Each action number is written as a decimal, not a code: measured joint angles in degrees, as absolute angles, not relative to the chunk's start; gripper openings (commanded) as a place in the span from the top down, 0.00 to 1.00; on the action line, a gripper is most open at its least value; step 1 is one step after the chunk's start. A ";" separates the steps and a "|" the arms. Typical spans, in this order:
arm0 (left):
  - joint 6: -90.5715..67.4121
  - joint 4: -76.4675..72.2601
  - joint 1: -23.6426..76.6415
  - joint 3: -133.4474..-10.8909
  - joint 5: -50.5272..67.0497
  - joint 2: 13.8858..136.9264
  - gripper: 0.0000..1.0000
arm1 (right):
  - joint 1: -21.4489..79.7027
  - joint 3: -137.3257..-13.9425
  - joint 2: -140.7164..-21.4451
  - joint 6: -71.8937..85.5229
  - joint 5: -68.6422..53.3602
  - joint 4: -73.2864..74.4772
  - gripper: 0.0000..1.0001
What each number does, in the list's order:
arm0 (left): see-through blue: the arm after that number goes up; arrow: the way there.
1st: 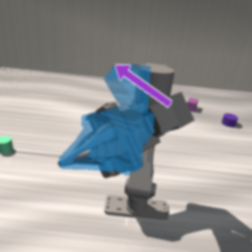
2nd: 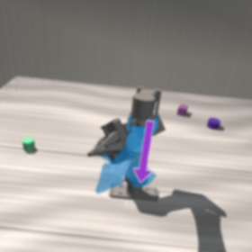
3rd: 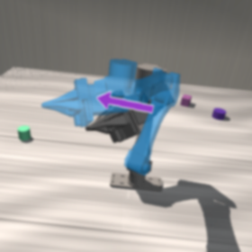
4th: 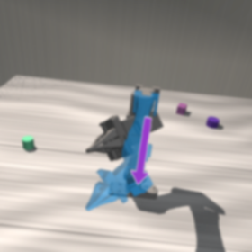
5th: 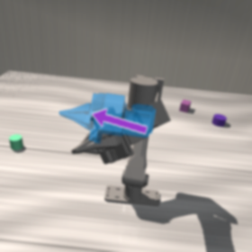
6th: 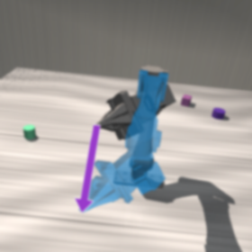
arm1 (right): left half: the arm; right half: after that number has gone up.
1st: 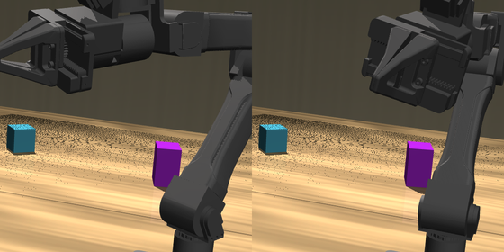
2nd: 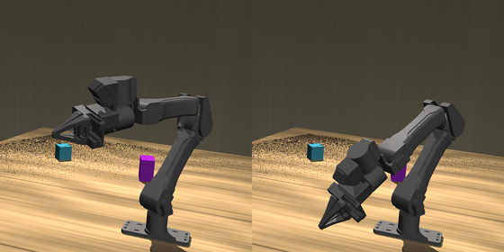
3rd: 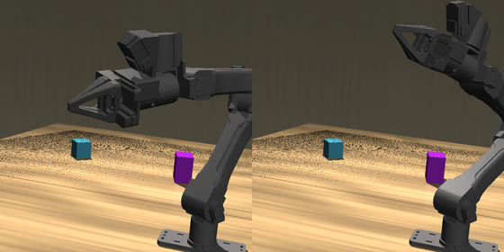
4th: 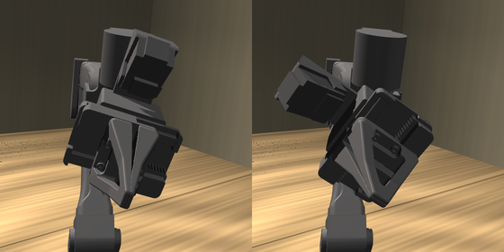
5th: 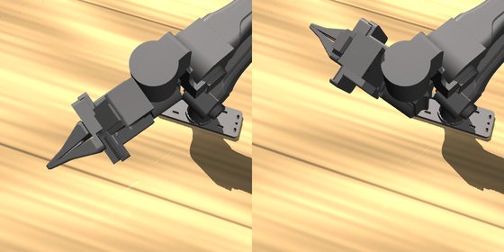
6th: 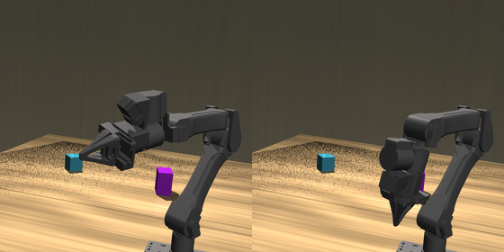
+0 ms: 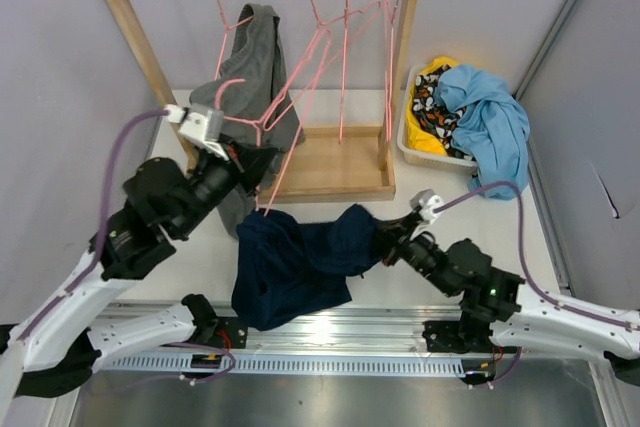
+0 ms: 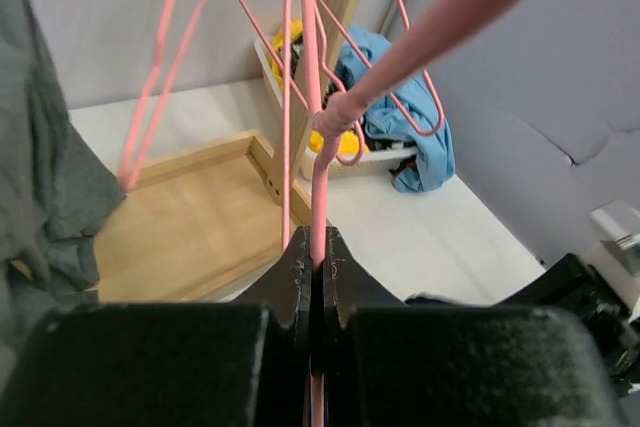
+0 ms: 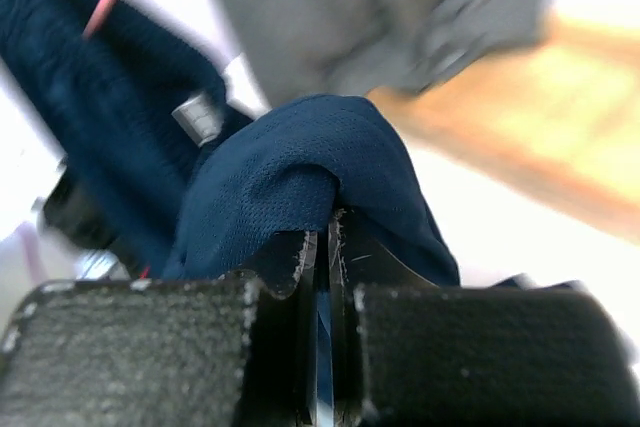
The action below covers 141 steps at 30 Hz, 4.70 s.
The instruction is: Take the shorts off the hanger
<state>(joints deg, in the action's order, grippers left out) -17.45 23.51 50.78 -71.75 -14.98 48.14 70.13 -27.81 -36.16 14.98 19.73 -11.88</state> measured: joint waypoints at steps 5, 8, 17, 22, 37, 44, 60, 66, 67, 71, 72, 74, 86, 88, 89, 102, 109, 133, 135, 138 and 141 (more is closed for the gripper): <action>-16.03 22.68 50.78 -72.44 -19.14 38.68 1.00 | 67.94 -32.64 -28.51 8.67 23.90 -8.64 1.00; -13.58 7.94 50.76 -62.15 -20.23 26.85 1.00 | 67.96 -34.94 -28.25 7.70 20.91 -9.58 1.00; -12.01 -27.62 50.76 -42.57 -21.58 29.93 1.00 | 85.06 -35.38 -49.74 6.96 15.62 -13.93 1.00; -11.92 -23.64 50.78 -47.81 -17.47 38.28 1.00 | 87.70 -35.35 -52.34 5.76 18.79 -13.63 1.00; -14.09 30.59 50.78 -68.84 -13.43 31.42 1.00 | 61.39 -71.75 -41.06 -21.10 39.20 -12.49 1.00; -20.18 49.17 50.78 -64.62 -18.24 34.44 1.00 | 24.71 -107.90 -66.39 -17.69 22.96 -2.35 1.00; -24.01 54.50 50.78 -63.00 -23.79 33.93 1.00 | -4.64 -136.03 -114.85 8.47 -4.47 5.30 1.00; -23.51 51.40 50.78 -62.08 -24.36 39.90 1.00 | -4.29 -112.95 -108.03 14.22 -8.12 -7.68 1.00; -23.29 51.00 50.78 -62.28 -24.99 41.69 1.00 | -3.90 -105.25 -105.23 15.51 -8.29 -10.39 0.94; -21.06 50.48 49.58 -67.85 -27.00 52.05 1.00 | -0.80 -77.10 -97.84 20.23 -6.50 -18.70 0.24; -20.40 49.67 48.82 -69.76 -27.16 54.89 1.00 | 0.43 -71.90 -97.06 21.54 -5.34 -19.11 0.24; -19.16 48.12 46.96 -72.14 -27.03 59.02 1.00 | 3.01 -63.40 -95.81 23.53 -2.90 -18.35 0.23; -11.51 47.42 35.86 -88.88 -27.31 67.46 1.00 | 12.01 -36.80 -64.66 25.87 4.75 -17.67 0.23; -10.46 47.29 35.20 -89.69 -27.29 67.53 1.00 | 12.03 -34.81 -60.90 25.87 4.82 -17.41 0.23; -9.98 47.16 34.85 -89.95 -27.29 67.70 1.00 | 12.08 -33.65 -59.27 25.89 4.82 -17.41 0.23; -5.61 44.64 32.29 -113.89 -24.71 87.02 1.00 | 22.35 -24.25 -52.05 26.37 7.33 -16.47 0.24; -4.43 45.69 32.21 -130.98 -23.62 97.47 1.00 | 23.18 -22.06 -46.35 25.65 9.76 -14.92 0.24; -7.57 41.12 28.25 -134.78 -18.57 108.73 0.64 | 23.18 -20.93 -42.02 24.93 9.41 -13.34 0.24; -8.49 39.92 28.38 -128.35 -17.74 105.41 0.57 | 23.18 -20.91 -41.36 24.99 9.32 -12.67 0.23; -8.99 40.23 28.97 -118.89 -17.72 100.53 0.51 | 23.18 -20.47 -40.56 24.97 9.19 -12.23 0.23; -8.99 41.41 30.09 -114.89 -17.67 96.82 0.44 | 23.18 -20.21 -40.95 24.97 8.99 -12.23 0.24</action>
<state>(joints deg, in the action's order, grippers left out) -8.99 41.41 30.09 -114.89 -17.67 96.82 23.18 -20.21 -40.95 24.97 8.99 -12.23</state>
